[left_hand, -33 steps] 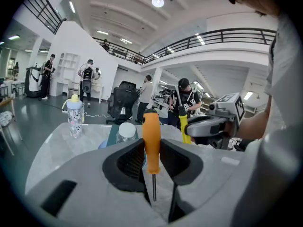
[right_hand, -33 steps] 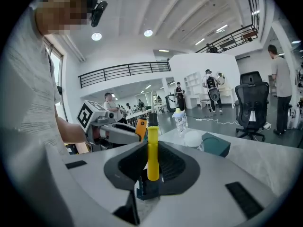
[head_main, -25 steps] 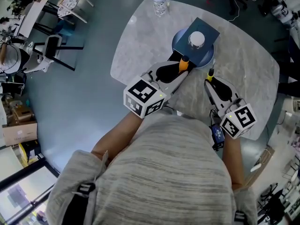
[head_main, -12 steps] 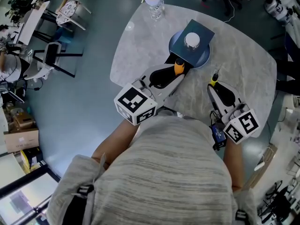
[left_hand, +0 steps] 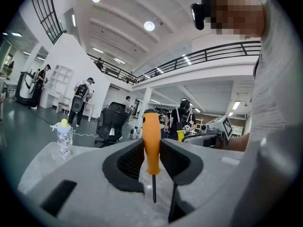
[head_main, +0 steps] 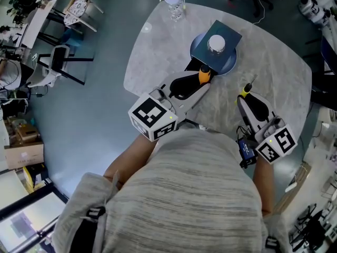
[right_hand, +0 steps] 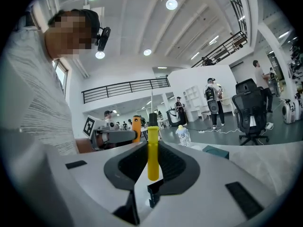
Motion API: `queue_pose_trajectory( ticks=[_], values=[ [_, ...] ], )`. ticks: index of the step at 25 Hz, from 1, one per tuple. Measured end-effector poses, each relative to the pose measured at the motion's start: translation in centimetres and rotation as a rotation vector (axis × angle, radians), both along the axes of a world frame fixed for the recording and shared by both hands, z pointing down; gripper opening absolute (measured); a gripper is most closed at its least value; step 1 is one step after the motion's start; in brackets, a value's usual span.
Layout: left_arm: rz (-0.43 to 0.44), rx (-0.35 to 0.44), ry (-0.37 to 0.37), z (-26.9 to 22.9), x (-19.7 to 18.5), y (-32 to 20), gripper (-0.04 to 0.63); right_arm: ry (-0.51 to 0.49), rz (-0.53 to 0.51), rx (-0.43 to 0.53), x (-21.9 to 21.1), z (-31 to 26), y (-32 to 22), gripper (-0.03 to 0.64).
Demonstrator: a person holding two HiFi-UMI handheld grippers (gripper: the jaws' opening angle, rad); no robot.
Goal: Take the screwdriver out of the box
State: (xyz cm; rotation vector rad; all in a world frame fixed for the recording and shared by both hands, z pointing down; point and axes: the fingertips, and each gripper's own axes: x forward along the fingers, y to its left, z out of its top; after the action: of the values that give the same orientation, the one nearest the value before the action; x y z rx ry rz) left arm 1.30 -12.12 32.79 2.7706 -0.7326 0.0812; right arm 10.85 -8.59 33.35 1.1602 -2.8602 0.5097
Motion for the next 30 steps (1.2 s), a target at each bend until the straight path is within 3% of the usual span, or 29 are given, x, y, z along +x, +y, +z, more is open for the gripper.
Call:
queue_pose_trajectory(
  ticks=[6,30],
  values=[
    [0.0,-0.005,-0.009,0.2,-0.1,-0.4,0.11,-0.042,0.005,-0.002,0.2,-0.3,-0.6,0.066],
    [0.038,-0.014,-0.006,0.7,1.2,-0.7,0.11,-0.024,0.034,0.003,0.8,0.0,-0.5,0.066]
  ],
)
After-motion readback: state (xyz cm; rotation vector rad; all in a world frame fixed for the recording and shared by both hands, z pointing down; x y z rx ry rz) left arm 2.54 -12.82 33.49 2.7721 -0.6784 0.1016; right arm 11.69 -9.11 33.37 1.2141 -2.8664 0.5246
